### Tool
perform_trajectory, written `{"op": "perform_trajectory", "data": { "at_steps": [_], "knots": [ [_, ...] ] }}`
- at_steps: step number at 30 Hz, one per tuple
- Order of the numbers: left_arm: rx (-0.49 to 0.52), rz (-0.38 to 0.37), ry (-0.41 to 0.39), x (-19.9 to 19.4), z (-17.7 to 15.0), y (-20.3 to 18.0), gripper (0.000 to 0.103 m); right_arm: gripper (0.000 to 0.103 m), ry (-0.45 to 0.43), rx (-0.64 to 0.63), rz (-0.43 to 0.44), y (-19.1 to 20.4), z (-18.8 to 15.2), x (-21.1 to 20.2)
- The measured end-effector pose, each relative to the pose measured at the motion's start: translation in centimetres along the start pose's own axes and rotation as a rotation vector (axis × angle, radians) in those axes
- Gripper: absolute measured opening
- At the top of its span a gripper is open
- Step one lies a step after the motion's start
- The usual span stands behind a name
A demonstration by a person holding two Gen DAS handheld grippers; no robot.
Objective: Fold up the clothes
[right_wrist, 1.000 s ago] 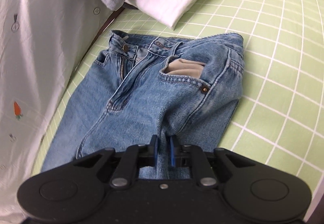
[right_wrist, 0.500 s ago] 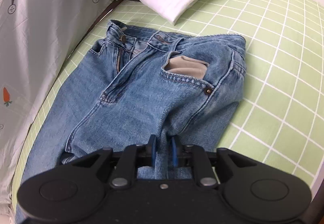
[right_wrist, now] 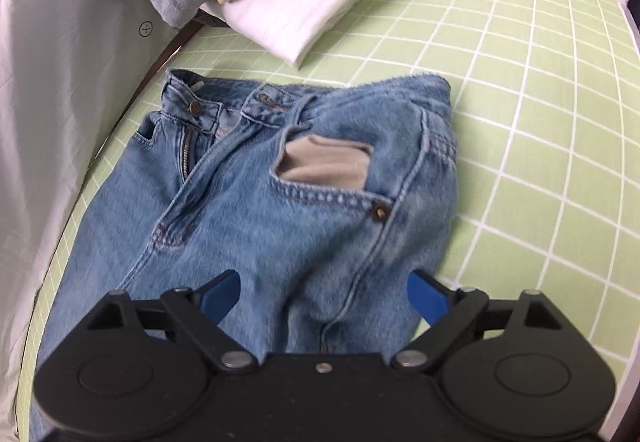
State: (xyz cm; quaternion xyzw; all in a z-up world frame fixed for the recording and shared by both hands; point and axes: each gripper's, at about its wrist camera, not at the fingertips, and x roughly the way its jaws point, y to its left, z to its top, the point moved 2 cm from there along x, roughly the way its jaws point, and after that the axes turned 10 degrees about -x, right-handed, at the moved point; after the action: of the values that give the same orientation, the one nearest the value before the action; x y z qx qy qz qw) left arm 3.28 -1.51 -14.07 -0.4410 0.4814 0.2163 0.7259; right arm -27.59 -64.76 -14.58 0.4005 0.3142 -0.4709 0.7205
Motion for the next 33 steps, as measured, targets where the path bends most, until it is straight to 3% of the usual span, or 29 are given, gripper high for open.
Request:
{"op": "perform_trajectory", "data": {
  "at_steps": [1,2,3,7,9,12,15,17,19,22,28,31,33],
  "knots": [
    [-0.003,-0.003,-0.002,0.1,0.0,-0.1,0.035,0.062,-0.001,-0.004,0.008,0.0,0.2,0.1],
    [-0.008,-0.007,-0.004,0.1,0.1,-0.1,0.018,0.058,-0.002,-0.009,0.015,0.0,0.3,0.1],
    [-0.024,-0.014,-0.007,0.2,0.1,-0.1,0.01,0.05,-0.001,-0.007,0.005,-0.1,0.4,0.1],
    [-0.043,-0.051,-0.052,-0.7,0.3,-0.1,0.006,0.016,-0.026,-0.024,0.071,-0.4,0.9,-0.9],
    [-0.018,-0.065,-0.095,-1.8,0.4,-0.2,0.006,0.013,-0.067,-0.057,0.087,0.1,1.1,-2.7],
    [0.143,-0.025,-0.193,-5.5,0.2,-1.2,0.006,0.011,-0.123,-0.123,0.109,1.3,1.2,-6.1],
    [0.157,-0.021,-0.28,-8.7,0.8,-1.0,0.006,0.011,-0.204,-0.19,0.192,3.5,0.6,-11.2],
    [0.145,0.002,-0.322,-9.2,1.6,-1.1,0.006,0.01,-0.22,-0.189,0.193,3.9,0.3,-11.3],
    [0.133,0.025,-0.363,-9.7,2.4,-1.2,0.005,0.01,-0.183,-0.163,0.153,4.0,0.3,-9.5],
    [0.146,-0.023,-0.372,-9.8,2.8,-3.7,0.006,0.01,-0.175,-0.087,0.174,4.1,1.3,-8.5],
    [0.225,-0.065,-0.393,-7.9,4.0,-12.6,0.006,0.01,-0.221,-0.142,0.204,8.9,6.7,-8.7],
    [0.293,-0.137,-0.367,-3.6,5.6,-19.6,0.006,0.01,-0.244,-0.225,0.241,12.9,10.4,-5.7],
    [0.374,-0.172,-0.317,0.7,6.4,-25.0,0.011,0.011,-0.233,-0.285,0.281,16.2,12.9,-1.9]
  ]
}}
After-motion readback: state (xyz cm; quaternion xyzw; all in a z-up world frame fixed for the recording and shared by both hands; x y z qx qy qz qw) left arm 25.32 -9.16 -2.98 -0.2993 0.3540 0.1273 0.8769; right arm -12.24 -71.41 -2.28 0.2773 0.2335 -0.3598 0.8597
